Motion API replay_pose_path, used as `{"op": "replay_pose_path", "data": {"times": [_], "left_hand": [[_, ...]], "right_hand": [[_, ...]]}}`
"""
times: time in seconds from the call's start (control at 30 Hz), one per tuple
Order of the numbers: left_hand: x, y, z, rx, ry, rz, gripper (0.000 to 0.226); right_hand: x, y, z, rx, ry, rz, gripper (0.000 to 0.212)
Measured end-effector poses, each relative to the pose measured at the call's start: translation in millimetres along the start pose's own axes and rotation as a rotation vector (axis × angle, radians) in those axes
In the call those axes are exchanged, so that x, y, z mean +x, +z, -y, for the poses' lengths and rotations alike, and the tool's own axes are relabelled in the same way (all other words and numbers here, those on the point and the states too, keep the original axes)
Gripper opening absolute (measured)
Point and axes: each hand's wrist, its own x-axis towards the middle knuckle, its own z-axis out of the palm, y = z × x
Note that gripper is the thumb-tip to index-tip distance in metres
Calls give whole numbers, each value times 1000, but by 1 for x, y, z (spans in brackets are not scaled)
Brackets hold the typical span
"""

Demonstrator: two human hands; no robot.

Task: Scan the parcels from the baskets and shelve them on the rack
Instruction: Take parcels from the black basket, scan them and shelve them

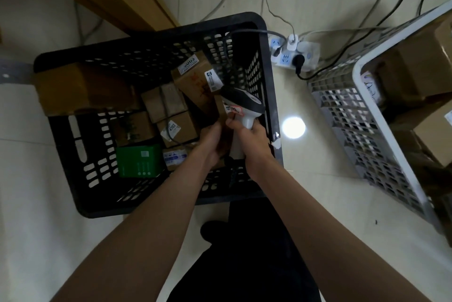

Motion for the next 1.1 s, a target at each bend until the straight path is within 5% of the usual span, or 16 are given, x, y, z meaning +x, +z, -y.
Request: {"op": "replay_pose_path", "data": {"times": [0.2,0.47,0.87,1.1], "left_hand": [[10,-1,-22,215,-58,53,33],[4,6,-18,120,-43,182,15],[9,-3,-28,229,-201,241,35],[25,0,-32,217,-173,113,44]], "right_hand": [[1,-4,-7,76,-13,18,15],[-6,-3,-9,88,-34,27,18],[-13,1,-11,138,-18,-16,34],[-15,-14,-13,113,-42,-35,34]]}}
